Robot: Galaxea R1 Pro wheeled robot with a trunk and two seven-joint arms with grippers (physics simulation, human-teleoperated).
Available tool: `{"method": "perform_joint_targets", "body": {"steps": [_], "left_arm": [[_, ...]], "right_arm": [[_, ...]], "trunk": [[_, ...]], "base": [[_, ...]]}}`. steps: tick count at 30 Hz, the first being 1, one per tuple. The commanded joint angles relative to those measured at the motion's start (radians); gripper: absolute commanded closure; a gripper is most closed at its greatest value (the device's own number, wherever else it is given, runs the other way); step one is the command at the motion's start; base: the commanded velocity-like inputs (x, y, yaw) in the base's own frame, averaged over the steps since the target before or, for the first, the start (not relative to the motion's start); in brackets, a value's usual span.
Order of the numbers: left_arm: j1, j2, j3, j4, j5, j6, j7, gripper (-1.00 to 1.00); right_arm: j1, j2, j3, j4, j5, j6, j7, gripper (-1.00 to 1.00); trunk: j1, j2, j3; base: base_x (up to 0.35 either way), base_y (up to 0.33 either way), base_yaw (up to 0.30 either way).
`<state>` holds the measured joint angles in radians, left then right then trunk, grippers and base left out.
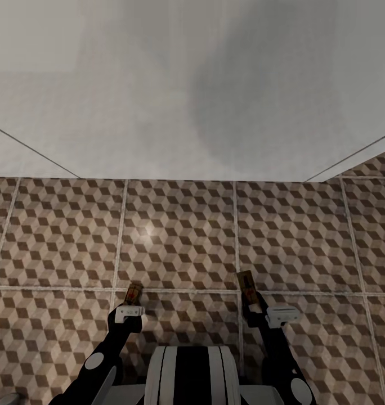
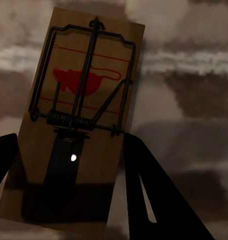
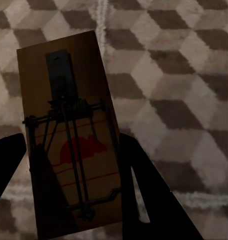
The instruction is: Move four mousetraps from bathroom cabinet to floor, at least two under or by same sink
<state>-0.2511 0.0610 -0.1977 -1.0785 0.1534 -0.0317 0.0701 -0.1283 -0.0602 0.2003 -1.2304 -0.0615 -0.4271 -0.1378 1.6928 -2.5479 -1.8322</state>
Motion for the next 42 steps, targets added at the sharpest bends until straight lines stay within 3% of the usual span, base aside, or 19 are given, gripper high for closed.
{"method": "perform_joint_targets", "body": {"steps": [1, 6, 10, 14, 17, 21, 24, 29, 37, 42], "left_arm": [[0.000, 0.002, -0.004, 0.001, 0.006, -0.003, 0.009, 1.00], [0.000, -0.003, 0.002, -0.010, 0.005, -0.001, 0.017, 1.00], [0.000, -0.008, 0.002, -0.049, 0.004, 0.000, 0.035, 1.00], [0.000, -0.010, -0.003, -0.083, 0.004, -0.002, 0.119, 1.00], [0.000, -0.009, -0.002, -0.092, 0.004, -0.002, 0.143, 1.00], [0.000, -0.009, -0.002, -0.115, 0.005, -0.002, 0.152, 1.00], [0.000, -0.009, -0.002, -0.156, 0.004, 0.004, 0.153, 1.00], [0.000, -0.011, 0.003, -0.195, 0.004, 0.025, 0.154, 1.00], [-0.003, -0.018, 0.006, -0.226, 0.004, 0.161, 0.152, 1.00], [-0.003, -0.018, 0.005, -0.233, 0.002, 0.188, 0.150, 1.00]], "right_arm": [[-0.001, -0.001, 0.003, 0.000, -0.006, -0.002, -0.024, 1.00], [-0.001, -0.003, 0.001, 0.000, -0.007, -0.005, -0.125, 1.00], [-0.001, -0.003, -0.002, 0.000, -0.007, -0.007, -0.155, 1.00], [-0.001, -0.002, -0.003, -0.013, -0.006, -0.007, -0.202, 1.00], [-0.001, -0.003, -0.001, -0.016, -0.005, -0.007, -0.210, 1.00], [-0.001, -0.006, 0.002, -0.018, -0.004, -0.008, -0.189, 1.00], [-0.001, -0.006, 0.002, -0.022, 0.010, -0.006, -0.133, 1.00], [-0.015, -0.006, 0.001, -0.063, 0.037, 0.045, -0.075, 1.00], [-0.077, -0.006, 0.001, -0.077, 0.042, 0.122, -0.059, 1.00], [-0.107, -0.006, 0.001, -0.071, 0.041, 0.133, -0.010, 1.00]], "trunk": [[0.000, 0.000, 0.000], [0.000, 0.000, 0.000], [0.000, 0.000, 0.000], [0.000, 0.000, 0.000], [0.000, 0.000, 0.000], [0.000, 0.000, 0.000], [0.000, 0.000, 0.000], [0.000, 0.000, 0.000], [0.000, 0.000, 0.000], [0.000, 0.000, 0.000]], "base": [[0.000, 0.000, 0.000], [0.000, 0.000, 0.000], [0.000, 0.000, 0.000], [0.000, 0.000, 0.000], [0.000, 0.000, 0.000], [0.000, 0.000, 0.000], [0.000, 0.000, 0.000], [0.000, 0.000, 0.000], [0.000, 0.000, 0.000], [0.000, 0.000, 0.000]]}}
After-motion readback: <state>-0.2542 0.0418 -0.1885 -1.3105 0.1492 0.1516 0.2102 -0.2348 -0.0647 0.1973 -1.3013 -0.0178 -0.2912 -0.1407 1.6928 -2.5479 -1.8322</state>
